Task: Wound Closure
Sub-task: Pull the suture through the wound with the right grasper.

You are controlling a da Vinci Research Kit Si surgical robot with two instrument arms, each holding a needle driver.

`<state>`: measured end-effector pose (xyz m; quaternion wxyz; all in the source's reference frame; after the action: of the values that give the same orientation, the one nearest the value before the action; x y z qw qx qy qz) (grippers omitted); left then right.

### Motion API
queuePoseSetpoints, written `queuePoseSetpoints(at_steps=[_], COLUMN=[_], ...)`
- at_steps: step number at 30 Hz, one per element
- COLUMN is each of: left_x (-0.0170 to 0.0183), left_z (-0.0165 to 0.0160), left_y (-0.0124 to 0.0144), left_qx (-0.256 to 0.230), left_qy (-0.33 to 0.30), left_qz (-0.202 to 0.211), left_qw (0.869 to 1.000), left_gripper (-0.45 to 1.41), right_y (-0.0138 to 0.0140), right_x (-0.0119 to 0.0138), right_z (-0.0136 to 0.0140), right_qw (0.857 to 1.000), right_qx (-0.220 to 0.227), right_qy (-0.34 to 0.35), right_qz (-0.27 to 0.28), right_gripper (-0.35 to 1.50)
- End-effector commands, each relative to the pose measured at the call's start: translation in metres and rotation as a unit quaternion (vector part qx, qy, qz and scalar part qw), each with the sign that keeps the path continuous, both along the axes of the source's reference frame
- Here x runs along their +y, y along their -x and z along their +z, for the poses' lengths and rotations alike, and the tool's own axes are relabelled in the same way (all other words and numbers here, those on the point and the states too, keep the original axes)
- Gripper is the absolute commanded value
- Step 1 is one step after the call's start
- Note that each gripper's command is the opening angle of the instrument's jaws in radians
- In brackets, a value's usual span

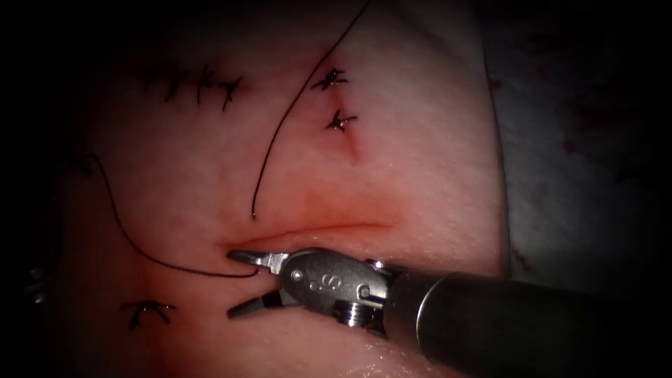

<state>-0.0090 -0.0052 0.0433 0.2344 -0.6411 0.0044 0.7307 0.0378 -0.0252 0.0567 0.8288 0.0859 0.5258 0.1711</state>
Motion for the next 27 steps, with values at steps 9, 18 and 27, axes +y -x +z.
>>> queuePoseSetpoints(at_steps=[9, 18, 27], left_x=[-0.0003, -0.0009, -0.0043], left_z=[0.0, 0.0006, 0.0009], left_y=[0.0008, 0.0016, 0.0033], left_qx=[-0.007, -0.014, -0.018], left_qy=[0.003, 0.01, 0.017], left_qz=[0.003, 0.007, 0.021], left_qw=[1.0, 1.0, 0.999], left_gripper=[-0.45, -0.45, -0.45], right_y=[-0.0004, -0.0004, -0.0037], right_x=[-0.0011, -0.0038, -0.0105], right_z=[0.0016, -0.0013, -0.0108], right_qw=[0.997, 0.995, 0.995], right_qx=[-0.06, -0.057, -0.014], right_qy=[-0.041, -0.07, -0.083], right_qz=[-0.036, -0.039, -0.053], right_gripper=[-0.35, -0.35, -0.35])
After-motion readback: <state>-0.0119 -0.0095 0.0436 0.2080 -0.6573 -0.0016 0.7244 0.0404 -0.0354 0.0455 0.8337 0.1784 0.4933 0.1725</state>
